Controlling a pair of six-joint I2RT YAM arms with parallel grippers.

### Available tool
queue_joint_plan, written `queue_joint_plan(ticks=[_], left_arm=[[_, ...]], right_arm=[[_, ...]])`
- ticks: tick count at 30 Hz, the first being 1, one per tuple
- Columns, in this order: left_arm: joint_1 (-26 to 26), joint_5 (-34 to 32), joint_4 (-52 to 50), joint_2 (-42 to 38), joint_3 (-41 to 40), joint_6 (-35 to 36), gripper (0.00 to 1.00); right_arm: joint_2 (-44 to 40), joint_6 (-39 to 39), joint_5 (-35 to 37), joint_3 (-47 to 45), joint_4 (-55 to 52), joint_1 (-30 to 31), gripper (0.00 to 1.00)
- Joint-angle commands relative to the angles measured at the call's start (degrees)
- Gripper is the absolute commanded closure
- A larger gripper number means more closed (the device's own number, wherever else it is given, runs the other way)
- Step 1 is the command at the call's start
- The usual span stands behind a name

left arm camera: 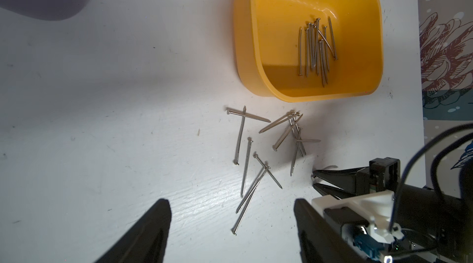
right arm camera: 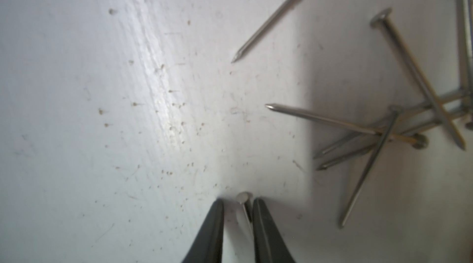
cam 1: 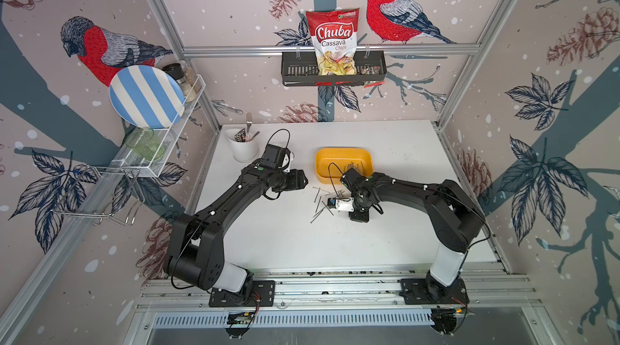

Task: Put the nails on the desktop into the storage box
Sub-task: Pick up the nail from the center of the board.

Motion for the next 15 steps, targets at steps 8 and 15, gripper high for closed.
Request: queue_joint_plan(ticks=[8, 15], left_arm=[[0.22, 0.59, -0.52, -0.18, -0.18, 0.47, 0.22], [0.17, 0.50, -0.41, -0.75, -0.71, -0.35, 0.22]], right_arm=[[3.64, -0.90, -1.80, 2.15, -2.17, -0.64, 0.93], [1.77, 0.77, -4.65, 3.98, -2.10, -1.48, 1.00]])
